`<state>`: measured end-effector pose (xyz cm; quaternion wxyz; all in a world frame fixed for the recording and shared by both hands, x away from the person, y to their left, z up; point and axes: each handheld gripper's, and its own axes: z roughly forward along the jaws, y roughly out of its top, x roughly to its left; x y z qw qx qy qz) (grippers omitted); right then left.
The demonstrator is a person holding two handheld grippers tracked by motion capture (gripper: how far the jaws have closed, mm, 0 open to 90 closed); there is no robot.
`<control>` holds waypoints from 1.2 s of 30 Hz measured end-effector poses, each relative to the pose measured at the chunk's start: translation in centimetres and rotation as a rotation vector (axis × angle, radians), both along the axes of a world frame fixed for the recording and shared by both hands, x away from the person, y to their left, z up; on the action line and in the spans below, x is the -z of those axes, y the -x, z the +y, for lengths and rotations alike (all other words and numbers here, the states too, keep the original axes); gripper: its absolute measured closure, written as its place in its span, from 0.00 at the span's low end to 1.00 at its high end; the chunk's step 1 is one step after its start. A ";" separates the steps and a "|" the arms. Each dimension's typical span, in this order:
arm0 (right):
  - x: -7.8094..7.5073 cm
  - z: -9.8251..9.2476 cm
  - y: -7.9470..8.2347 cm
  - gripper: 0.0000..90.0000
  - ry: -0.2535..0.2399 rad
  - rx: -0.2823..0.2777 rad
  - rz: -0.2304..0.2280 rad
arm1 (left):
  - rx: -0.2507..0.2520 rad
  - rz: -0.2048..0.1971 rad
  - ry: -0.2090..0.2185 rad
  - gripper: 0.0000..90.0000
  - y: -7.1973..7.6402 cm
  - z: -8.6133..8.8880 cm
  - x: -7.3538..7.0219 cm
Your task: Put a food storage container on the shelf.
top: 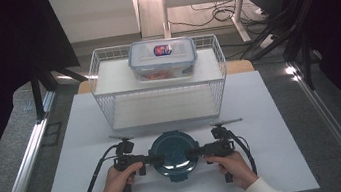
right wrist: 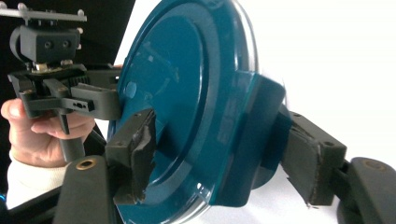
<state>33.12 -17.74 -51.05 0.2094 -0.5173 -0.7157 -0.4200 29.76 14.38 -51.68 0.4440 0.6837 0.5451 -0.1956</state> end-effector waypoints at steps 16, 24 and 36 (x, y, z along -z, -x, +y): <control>-1.8 -0.1 1.2 0.42 0.012 0.020 -0.068 | -0.024 -0.077 -0.031 0.46 1.5 -0.1 -2.1; -2.9 -0.2 1.7 0.42 0.015 0.000 -0.137 | -0.006 -0.123 -0.041 0.47 2.1 -0.1 -3.4; -5.1 -0.3 2.4 0.42 0.012 -0.014 -0.232 | 0.006 -0.184 -0.045 0.48 2.6 -0.2 -5.4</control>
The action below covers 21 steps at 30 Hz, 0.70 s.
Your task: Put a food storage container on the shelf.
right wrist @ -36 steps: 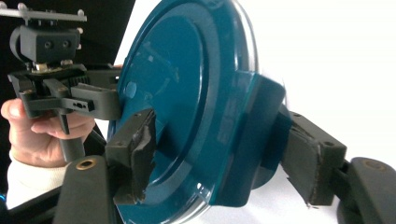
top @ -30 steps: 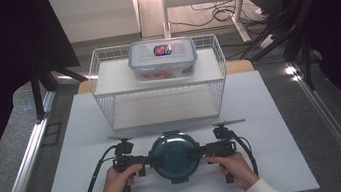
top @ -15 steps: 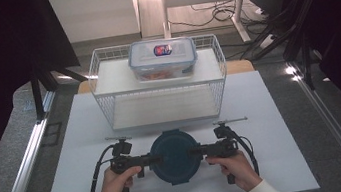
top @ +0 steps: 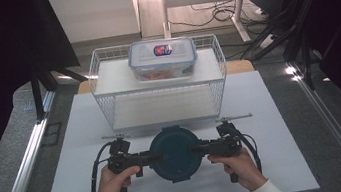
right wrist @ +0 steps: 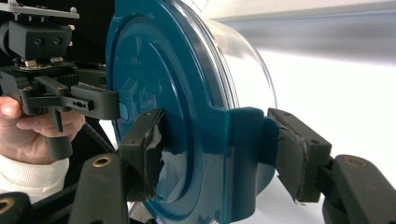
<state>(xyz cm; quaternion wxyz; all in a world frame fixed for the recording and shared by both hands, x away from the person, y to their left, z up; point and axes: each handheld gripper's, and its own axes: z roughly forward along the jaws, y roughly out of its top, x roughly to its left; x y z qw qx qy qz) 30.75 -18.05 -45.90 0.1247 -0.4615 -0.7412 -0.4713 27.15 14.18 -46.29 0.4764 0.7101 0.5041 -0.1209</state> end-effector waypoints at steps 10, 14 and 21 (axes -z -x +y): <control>-2.0 0.0 -0.6 0.43 0.004 0.001 -0.046 | 0.002 -0.034 0.006 0.48 -0.7 0.0 -1.6; -2.7 0.0 -0.7 0.43 0.005 0.003 -0.056 | 0.002 -0.048 0.008 0.48 -1.1 0.0 -2.5; -4.2 0.0 -1.2 0.43 0.001 0.003 -0.076 | 0.001 -0.067 0.009 0.48 -1.5 0.0 -4.0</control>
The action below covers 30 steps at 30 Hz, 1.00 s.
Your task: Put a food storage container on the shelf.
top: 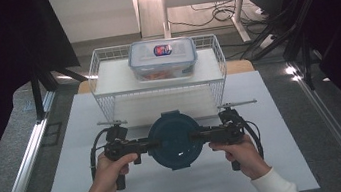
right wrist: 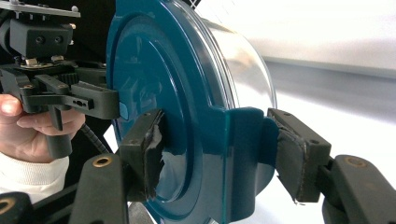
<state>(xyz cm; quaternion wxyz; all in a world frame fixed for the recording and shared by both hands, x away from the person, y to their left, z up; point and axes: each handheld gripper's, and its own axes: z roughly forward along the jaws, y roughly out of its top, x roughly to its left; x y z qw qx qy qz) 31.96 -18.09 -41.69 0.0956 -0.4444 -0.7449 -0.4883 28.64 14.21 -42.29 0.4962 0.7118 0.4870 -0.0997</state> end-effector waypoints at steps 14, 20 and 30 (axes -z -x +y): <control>-2.8 -0.4 -1.1 0.43 -0.008 0.015 -0.040 | -0.002 -0.037 0.016 0.48 -1.5 -0.3 -2.8; -4.1 -0.4 -1.5 0.43 -0.020 0.019 -0.064 | -0.007 -0.064 0.017 0.48 -2.0 -0.2 -4.2; -6.8 0.0 -2.9 0.43 -0.027 0.020 -0.099 | -0.010 -0.111 0.014 0.48 -3.5 0.2 -7.0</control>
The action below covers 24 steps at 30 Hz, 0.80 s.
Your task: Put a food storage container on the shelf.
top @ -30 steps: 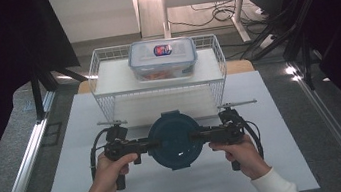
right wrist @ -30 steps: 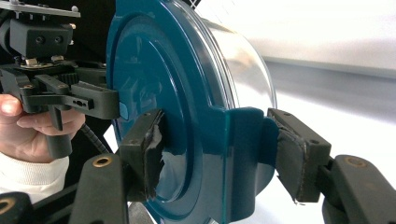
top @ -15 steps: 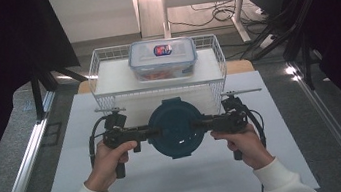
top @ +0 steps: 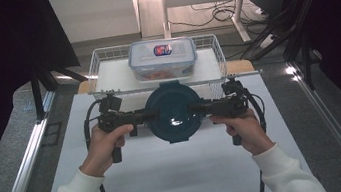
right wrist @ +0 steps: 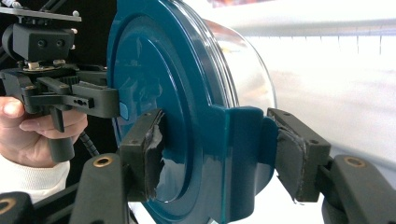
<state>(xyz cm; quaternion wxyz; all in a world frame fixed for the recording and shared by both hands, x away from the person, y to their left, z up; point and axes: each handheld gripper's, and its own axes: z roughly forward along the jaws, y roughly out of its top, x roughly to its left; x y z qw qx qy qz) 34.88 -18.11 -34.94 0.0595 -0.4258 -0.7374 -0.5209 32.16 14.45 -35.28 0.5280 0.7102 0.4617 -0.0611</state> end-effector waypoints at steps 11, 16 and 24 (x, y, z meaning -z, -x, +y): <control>-3.3 0.5 -1.9 0.43 -0.002 0.003 -0.048 | -0.009 -0.037 0.009 0.48 -1.7 0.5 -2.8; -4.4 0.5 -2.7 0.43 -0.010 0.004 -0.060 | -0.009 -0.045 0.009 0.48 -2.6 0.5 -4.1; -6.1 0.5 -3.9 0.44 -0.022 0.005 -0.068 | -0.001 -0.050 0.005 0.48 -4.0 0.7 -6.0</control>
